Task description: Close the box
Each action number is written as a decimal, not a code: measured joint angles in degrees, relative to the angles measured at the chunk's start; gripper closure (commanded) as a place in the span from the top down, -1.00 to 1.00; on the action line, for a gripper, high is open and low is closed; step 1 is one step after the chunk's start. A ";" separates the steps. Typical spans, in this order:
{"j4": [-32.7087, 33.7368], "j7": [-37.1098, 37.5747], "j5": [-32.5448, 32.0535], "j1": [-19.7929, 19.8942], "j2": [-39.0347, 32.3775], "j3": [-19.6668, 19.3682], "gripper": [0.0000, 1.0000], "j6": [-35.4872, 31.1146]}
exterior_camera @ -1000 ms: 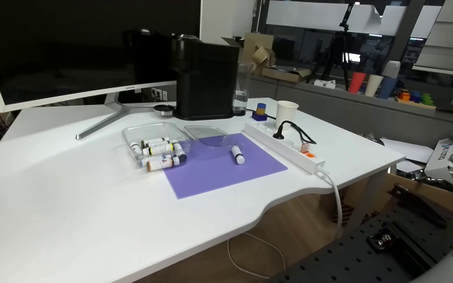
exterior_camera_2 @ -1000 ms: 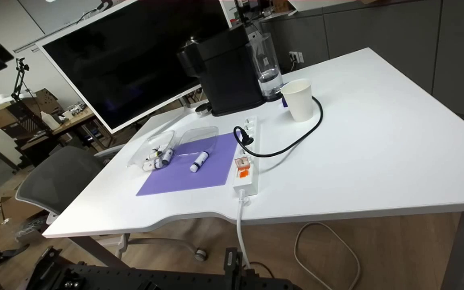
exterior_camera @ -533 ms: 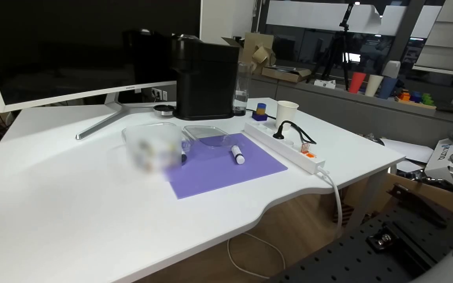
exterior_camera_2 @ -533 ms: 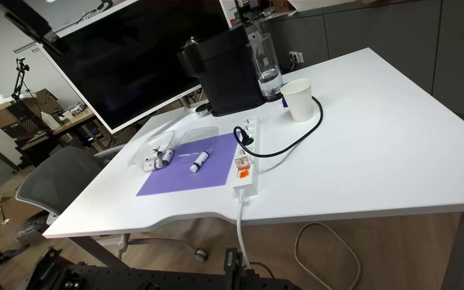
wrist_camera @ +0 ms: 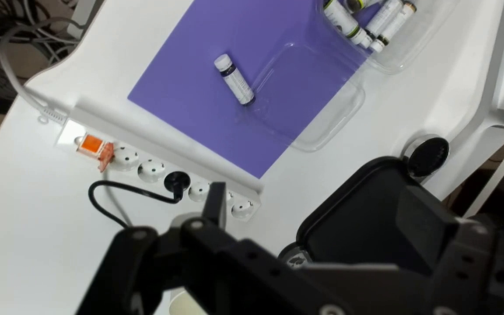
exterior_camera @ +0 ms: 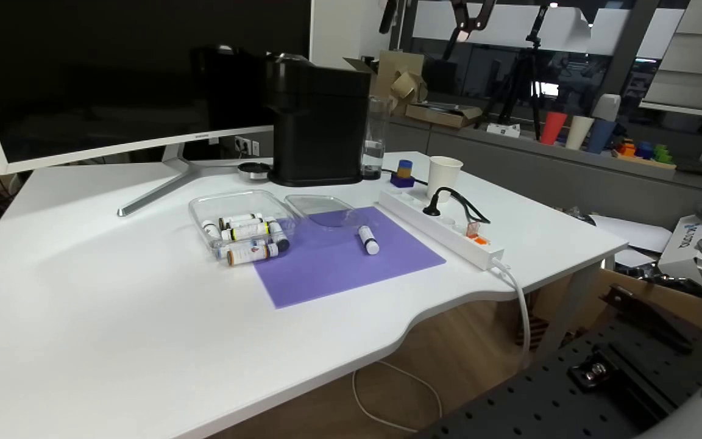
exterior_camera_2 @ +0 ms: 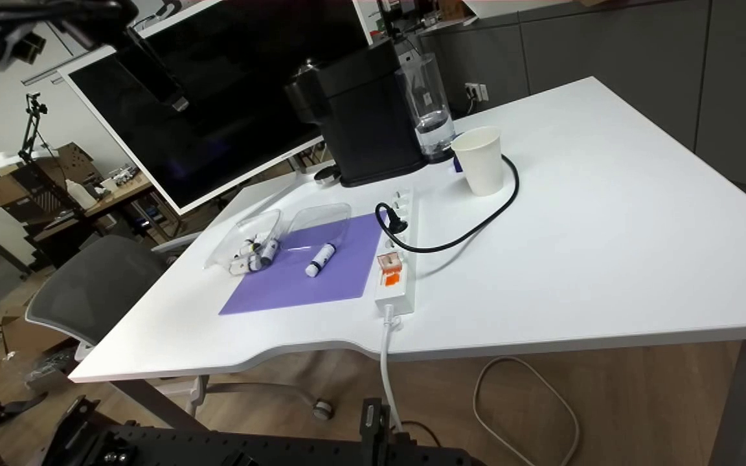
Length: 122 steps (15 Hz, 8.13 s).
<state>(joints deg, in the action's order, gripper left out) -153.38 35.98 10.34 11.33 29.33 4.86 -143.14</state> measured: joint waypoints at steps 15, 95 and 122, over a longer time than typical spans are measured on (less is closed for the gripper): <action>-0.36 -4.66 13.21 -4.86 -12.07 -5.53 1.00 -13.42; 5.25 -12.38 13.35 -10.26 -55.28 6.11 1.00 -55.05; 13.83 -1.38 -1.37 26.17 -65.20 29.68 1.00 -54.69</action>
<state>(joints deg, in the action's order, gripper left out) -139.55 34.60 8.98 37.50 -35.87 34.54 -197.83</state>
